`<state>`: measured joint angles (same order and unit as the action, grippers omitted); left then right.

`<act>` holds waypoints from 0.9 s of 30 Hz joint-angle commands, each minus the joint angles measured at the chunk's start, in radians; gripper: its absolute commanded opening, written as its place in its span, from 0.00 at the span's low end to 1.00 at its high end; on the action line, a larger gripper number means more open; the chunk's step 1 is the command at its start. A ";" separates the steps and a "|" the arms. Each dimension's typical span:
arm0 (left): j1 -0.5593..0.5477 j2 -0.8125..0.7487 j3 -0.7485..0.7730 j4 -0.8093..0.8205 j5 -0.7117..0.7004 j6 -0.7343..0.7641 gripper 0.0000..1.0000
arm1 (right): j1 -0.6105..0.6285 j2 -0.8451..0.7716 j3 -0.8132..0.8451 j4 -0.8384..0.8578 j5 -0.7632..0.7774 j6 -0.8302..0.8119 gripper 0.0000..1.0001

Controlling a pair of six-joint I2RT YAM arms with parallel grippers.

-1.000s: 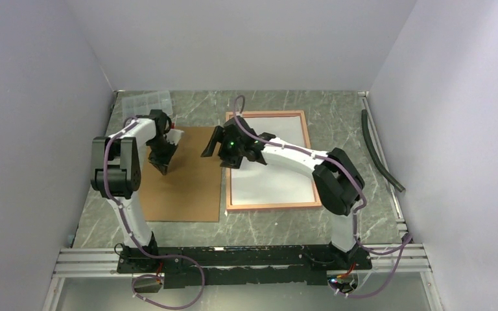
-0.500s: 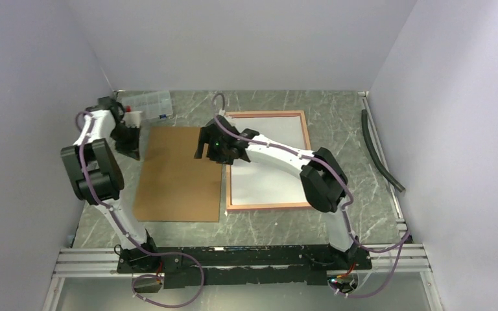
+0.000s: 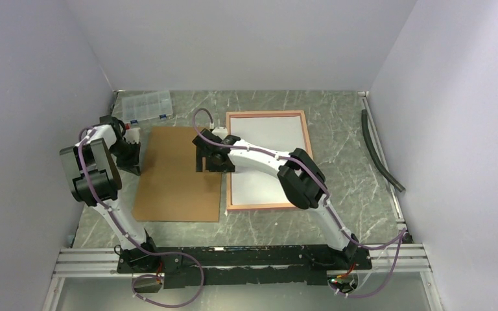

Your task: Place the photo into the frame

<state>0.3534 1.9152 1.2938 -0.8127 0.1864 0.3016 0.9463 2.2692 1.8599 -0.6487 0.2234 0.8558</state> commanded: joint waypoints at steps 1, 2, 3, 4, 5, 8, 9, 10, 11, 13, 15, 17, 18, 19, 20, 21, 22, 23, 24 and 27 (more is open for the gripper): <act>-0.010 0.017 -0.036 0.079 0.019 -0.041 0.03 | 0.003 -0.006 0.013 -0.032 0.076 -0.008 0.94; -0.013 0.021 -0.041 0.078 0.024 -0.042 0.03 | 0.003 -0.003 0.012 -0.038 0.081 -0.004 0.96; -0.013 0.023 -0.047 0.079 0.029 -0.044 0.03 | 0.003 0.000 0.009 -0.038 0.082 -0.002 0.96; -0.014 0.025 -0.051 0.082 0.032 -0.045 0.03 | 0.005 0.004 0.003 -0.036 0.081 0.000 0.97; -0.017 0.025 -0.058 0.085 0.033 -0.044 0.03 | 0.004 0.009 0.005 -0.035 0.076 0.003 0.98; -0.023 0.026 -0.075 0.092 0.040 -0.042 0.03 | 0.004 0.033 0.026 -0.036 0.061 0.007 1.00; -0.026 0.029 -0.079 0.093 0.043 -0.042 0.03 | 0.004 0.039 0.029 -0.029 0.053 0.010 1.00; -0.028 0.031 -0.084 0.093 0.045 -0.042 0.03 | 0.003 0.046 0.034 -0.022 0.039 0.015 1.00; -0.032 0.031 -0.089 0.096 0.049 -0.042 0.03 | 0.003 0.054 0.035 -0.013 0.024 0.019 1.00; -0.042 0.038 -0.095 0.099 0.057 -0.045 0.03 | 0.004 0.074 0.046 0.003 -0.006 0.031 1.00; -0.055 0.046 -0.101 0.098 0.068 -0.049 0.03 | 0.004 0.099 0.074 -0.003 -0.036 0.044 0.99; -0.070 0.051 -0.108 0.099 0.078 -0.054 0.03 | 0.001 0.111 0.088 0.007 -0.067 0.064 0.99; -0.078 0.052 -0.110 0.098 0.085 -0.053 0.03 | 0.000 0.107 0.084 0.025 -0.084 0.072 0.99; -0.087 0.055 -0.111 0.094 0.090 -0.053 0.03 | -0.002 0.097 0.077 0.045 -0.104 0.082 0.99; -0.096 0.059 -0.111 0.091 0.094 -0.052 0.03 | -0.005 0.081 0.060 0.078 -0.126 0.087 0.99; -0.103 0.063 -0.111 0.088 0.101 -0.052 0.03 | -0.008 0.061 0.040 0.102 -0.144 0.094 0.98; -0.108 0.068 -0.111 0.085 0.109 -0.052 0.03 | -0.010 0.040 0.028 0.124 -0.153 0.103 0.98; -0.112 0.073 -0.111 0.083 0.114 -0.053 0.03 | -0.015 0.018 0.011 0.153 -0.181 0.111 0.98; -0.118 0.080 -0.111 0.084 0.115 -0.053 0.03 | -0.019 -0.003 -0.001 0.179 -0.203 0.122 0.98; -0.137 0.095 -0.113 0.081 0.121 -0.055 0.03 | -0.026 -0.055 -0.011 0.229 -0.251 0.140 0.98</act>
<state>0.2893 1.8961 1.2514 -0.7517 0.1513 0.2855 0.9092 2.2932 1.8660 -0.6106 0.1337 0.9218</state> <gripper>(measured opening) 0.033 0.982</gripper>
